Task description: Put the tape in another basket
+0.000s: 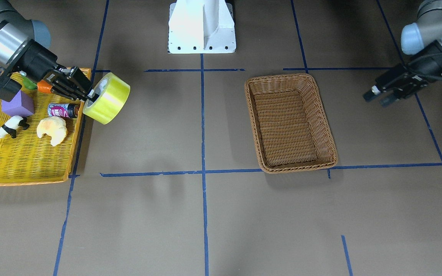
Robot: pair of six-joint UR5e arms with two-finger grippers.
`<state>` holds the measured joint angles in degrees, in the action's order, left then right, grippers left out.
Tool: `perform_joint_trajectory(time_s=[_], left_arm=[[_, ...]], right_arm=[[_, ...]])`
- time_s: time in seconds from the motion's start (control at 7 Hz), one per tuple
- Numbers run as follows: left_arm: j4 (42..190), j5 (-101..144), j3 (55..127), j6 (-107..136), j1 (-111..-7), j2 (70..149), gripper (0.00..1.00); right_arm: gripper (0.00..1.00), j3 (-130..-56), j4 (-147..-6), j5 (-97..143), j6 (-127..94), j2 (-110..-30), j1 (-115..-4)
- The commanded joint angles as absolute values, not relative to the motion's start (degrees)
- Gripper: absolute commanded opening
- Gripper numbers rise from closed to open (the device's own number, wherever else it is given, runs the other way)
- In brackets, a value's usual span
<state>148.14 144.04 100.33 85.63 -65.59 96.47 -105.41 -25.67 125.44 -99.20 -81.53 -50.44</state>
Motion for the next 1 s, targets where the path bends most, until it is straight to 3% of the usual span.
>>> perform_joint_trajectory(time_s=[0.0, 0.29, 0.86], left_arm=[[162.97, 140.92, 100.63, 102.49, -61.02, 96.59, 1.0], [176.42, 133.63, 101.59, 118.75, -56.01, 97.12, 1.0], [180.69, 119.23, 112.3, 136.1, -45.12, 97.73, 1.0]], right_arm=[[0.01, -106.26, -14.31, 123.68, -109.28, -81.56, -47.66], [0.01, -106.87, -5.66, 115.18, -112.05, -81.48, -37.76], [0.02, -107.93, -0.63, 99.28, -111.98, -76.12, -20.17]])
